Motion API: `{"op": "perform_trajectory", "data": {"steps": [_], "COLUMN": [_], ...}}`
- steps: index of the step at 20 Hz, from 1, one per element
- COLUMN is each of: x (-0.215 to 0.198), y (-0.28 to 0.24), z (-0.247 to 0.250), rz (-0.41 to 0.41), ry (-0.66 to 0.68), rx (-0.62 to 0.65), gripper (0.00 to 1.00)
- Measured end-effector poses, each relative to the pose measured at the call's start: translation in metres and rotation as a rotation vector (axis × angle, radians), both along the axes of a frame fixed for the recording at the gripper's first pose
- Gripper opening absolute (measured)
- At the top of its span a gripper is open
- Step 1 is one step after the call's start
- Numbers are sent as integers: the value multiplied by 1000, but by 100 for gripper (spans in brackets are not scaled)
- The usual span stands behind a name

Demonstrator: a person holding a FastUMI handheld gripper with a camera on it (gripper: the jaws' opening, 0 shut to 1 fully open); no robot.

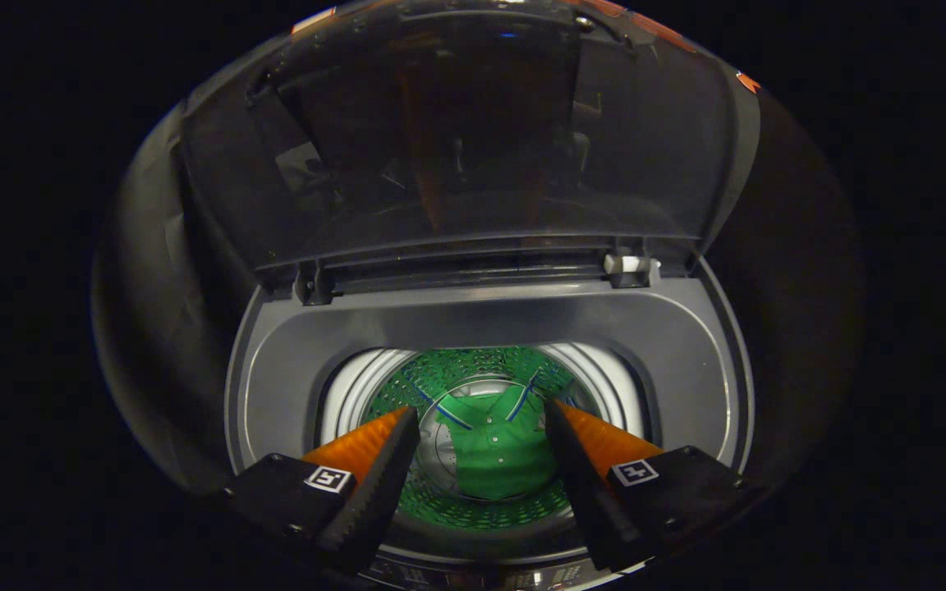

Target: Put the clothes into the washing machine and then close the washing machine lid.

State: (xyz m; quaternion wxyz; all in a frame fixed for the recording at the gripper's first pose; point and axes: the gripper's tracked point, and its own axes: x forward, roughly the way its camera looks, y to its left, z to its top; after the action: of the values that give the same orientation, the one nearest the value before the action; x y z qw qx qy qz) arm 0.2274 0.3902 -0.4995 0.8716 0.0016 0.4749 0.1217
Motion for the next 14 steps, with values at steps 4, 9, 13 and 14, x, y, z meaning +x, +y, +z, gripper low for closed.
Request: {"op": "perform_trajectory", "data": {"steps": [4,9,13,14], "x": [-4,4,22,28], "y": [-6,-10,-14,-12], "z": [38,108,159,174], "rz": [14,31,55,57], "ry": [-67,-188,-293,-326], "rx": [7,32,39,44], "gripper": [99,99,99,99]}}
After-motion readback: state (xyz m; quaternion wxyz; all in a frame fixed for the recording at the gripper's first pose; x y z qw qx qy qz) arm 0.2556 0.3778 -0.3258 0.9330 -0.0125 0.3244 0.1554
